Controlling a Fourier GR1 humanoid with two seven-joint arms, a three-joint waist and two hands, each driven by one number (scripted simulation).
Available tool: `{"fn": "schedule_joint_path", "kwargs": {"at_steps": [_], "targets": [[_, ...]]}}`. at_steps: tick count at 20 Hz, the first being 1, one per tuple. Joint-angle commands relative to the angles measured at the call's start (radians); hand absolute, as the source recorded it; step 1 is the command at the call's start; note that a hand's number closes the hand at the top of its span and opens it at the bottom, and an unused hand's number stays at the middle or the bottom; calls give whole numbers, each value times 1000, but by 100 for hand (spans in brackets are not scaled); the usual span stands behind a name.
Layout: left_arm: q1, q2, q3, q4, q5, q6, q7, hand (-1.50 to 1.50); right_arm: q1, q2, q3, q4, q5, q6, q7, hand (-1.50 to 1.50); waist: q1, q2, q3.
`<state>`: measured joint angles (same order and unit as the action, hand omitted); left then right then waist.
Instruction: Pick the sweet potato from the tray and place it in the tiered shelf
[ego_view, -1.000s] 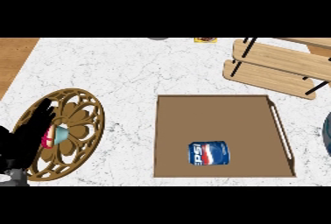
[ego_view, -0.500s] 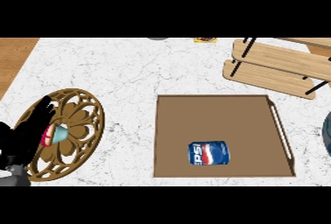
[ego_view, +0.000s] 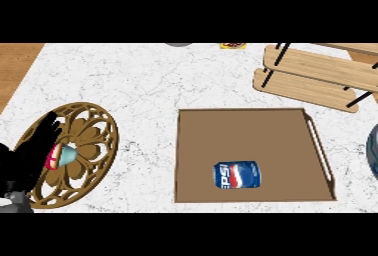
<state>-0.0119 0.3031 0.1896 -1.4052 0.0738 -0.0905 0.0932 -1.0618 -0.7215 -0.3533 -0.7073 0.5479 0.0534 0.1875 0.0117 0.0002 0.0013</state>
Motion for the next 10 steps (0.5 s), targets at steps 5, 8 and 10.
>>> {"fn": "schedule_joint_path", "kwargs": {"at_steps": [5, 8, 10], "targets": [[40, -36, -32, -57, -27, 20, 24, 0, -23, -70, -149, -64, -193, 133, 65, -150, -16, -7, -1], [49, -20, 4, -22, -9, 4, -8, 0, 33, -137, -224, -93, -263, 164, 25, -150, -20, -5, -1], [81, -27, 1, -90, -15, 23, 18, 0, 50, -178, -264, -122, -312, 210, 49, -150, -19, -8, -1]]}}
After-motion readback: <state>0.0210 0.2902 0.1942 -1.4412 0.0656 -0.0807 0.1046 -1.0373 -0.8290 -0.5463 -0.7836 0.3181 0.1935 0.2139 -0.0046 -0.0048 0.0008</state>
